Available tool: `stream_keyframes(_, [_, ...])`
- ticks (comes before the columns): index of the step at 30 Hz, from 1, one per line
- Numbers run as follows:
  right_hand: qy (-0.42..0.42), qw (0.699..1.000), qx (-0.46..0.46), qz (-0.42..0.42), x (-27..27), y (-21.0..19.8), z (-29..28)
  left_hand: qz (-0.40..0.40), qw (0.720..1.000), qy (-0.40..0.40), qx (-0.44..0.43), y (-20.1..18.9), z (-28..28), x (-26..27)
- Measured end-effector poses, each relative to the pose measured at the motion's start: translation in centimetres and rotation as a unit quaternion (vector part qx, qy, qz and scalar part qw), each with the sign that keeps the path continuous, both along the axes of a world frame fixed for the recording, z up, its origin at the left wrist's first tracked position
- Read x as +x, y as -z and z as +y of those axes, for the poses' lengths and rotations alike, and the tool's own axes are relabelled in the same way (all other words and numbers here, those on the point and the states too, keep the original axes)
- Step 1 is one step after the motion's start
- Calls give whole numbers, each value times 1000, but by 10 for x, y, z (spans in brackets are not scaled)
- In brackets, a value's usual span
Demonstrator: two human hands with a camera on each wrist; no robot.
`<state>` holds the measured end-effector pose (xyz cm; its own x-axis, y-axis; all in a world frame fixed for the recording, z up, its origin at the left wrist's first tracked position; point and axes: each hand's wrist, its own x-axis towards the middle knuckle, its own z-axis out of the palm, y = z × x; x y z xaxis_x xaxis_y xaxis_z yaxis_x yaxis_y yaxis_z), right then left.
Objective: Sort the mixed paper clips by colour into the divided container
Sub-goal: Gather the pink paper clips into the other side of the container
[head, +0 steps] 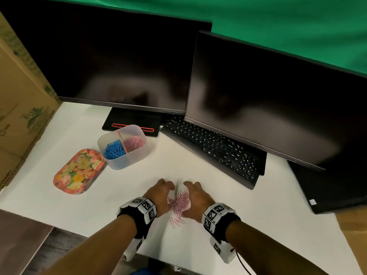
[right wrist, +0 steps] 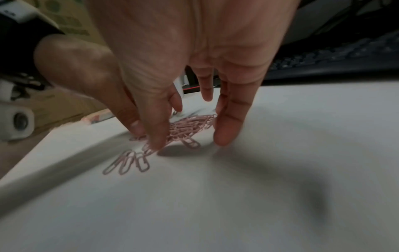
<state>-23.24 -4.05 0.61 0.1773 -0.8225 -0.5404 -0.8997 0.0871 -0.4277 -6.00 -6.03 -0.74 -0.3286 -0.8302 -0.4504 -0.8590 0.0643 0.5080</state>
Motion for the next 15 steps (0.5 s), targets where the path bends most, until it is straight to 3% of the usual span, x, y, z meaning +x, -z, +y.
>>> stream_keyframes(3, [-74, 996, 0, 49, 2, 1, -3, -31, 999, -34, 13, 2, -2, 6])
stream_keyframes(7, [-80, 997, -15, 5, 11, 3, -10, -21, 1000, -12, 6, -6, 0, -9])
stream_keyframes(15, [-65, 996, -54, 13, 10, 5, -24, 93, 984, -148, 17, -7, 1, -17])
